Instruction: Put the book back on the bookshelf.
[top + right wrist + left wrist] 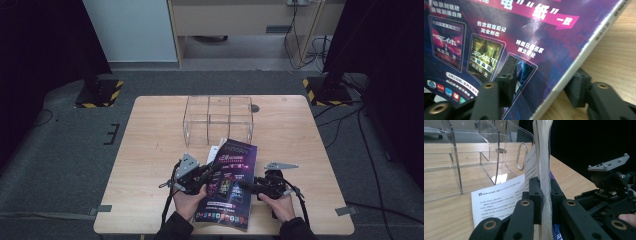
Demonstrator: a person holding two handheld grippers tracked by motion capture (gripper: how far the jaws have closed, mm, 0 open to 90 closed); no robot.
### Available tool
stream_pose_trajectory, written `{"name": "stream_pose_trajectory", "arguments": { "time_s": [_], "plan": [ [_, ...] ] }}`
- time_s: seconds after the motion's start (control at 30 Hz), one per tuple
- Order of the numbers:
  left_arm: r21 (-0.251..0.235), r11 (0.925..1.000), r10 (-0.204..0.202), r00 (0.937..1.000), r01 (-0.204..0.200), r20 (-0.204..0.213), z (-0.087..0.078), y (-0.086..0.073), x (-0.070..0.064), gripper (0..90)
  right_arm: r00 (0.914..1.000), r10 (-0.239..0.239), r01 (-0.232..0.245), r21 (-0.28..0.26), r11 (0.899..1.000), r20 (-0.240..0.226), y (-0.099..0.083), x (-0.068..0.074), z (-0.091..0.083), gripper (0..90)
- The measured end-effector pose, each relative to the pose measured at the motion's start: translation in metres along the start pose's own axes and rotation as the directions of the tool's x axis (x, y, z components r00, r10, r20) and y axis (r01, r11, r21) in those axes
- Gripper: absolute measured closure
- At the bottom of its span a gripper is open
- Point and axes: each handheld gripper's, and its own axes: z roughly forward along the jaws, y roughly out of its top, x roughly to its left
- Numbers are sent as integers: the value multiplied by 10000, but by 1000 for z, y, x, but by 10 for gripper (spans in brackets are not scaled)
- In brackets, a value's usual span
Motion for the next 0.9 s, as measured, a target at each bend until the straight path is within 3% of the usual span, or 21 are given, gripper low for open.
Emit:
{"name": "stream_pose_trajectory", "arguments": {
  "time_s": [0.27,0.6,0.9],
  "plan": [
    [-50,10000,-32,10000,32,-34,-1,0,3,839,9939,1020,-1030,-219,9944,-429,3,1,-8,700],
    [-4,10000,-30,9997,30,-246,-4,-1,12,836,9938,967,-993,-452,9940,-552,6,8,-16,754],
    [-104,9994,-333,9989,330,-338,-9,-4,24,813,9950,719,-784,-965,9922,-687,16,14,-32,822]
  ]
}}
